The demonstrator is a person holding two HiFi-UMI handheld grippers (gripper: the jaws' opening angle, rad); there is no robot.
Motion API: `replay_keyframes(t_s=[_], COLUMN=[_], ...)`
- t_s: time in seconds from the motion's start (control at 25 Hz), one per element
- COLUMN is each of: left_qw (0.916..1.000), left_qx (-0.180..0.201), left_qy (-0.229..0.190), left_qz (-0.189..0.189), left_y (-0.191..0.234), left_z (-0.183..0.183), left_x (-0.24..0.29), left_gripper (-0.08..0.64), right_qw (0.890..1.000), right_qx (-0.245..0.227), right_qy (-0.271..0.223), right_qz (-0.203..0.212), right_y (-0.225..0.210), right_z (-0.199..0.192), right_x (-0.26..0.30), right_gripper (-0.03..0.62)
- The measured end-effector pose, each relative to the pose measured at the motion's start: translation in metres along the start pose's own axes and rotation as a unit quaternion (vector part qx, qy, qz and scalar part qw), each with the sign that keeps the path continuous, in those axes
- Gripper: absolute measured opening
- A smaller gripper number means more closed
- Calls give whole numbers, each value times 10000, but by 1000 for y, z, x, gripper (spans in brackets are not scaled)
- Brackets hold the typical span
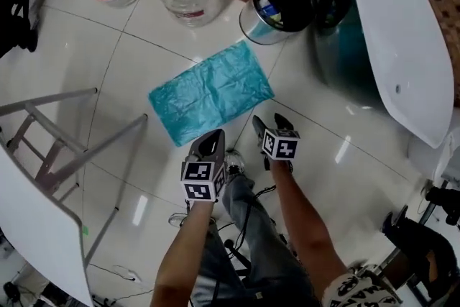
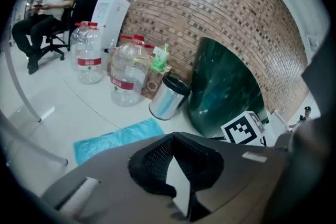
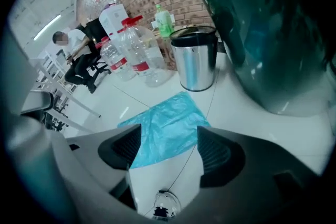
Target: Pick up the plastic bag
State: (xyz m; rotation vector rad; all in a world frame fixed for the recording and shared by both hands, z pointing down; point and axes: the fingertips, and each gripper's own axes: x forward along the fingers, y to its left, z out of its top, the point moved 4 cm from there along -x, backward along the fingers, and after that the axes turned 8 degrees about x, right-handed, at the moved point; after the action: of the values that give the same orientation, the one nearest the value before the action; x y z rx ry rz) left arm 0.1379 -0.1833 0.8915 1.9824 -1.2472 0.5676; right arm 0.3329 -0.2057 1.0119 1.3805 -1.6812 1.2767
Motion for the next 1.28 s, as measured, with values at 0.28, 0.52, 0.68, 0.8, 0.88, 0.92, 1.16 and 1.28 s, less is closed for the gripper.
replay_keyframes(t_s=[0.28,0.52,0.68,0.8,0.88,0.92,1.16,1.28], left_qw=[9989,9973,9980,9983,9982,9981,9983,9989], left_qx=[225,305,264,107,47,15,-70,-136], left_qy=[336,559,453,460,495,507,491,338], left_qz=[-219,-368,-352,-355,-349,-352,-320,-308], left_y=[19,42,50,58,64,67,74,74], left_z=[-61,-119,-136,-155,-166,-171,-182,-179], left_x=[107,179,202,206,207,207,206,201], left_gripper=[0,0,0,0,0,0,0,0], right_qw=[9968,9926,9846,9742,9716,9719,9727,9696], right_qx=[777,1130,1692,2215,2321,2304,2114,2136], right_qy=[164,327,302,235,183,150,229,257], right_qz=[-126,-312,-328,-366,-430,-467,-933,-1169], right_y=[-57,-94,-116,-128,-130,-130,-124,-129], right_z=[-41,-67,-81,-89,-92,-92,-89,-88], right_x=[96,175,215,235,245,249,260,262], right_gripper=[350,350,350,350,350,350,350,350])
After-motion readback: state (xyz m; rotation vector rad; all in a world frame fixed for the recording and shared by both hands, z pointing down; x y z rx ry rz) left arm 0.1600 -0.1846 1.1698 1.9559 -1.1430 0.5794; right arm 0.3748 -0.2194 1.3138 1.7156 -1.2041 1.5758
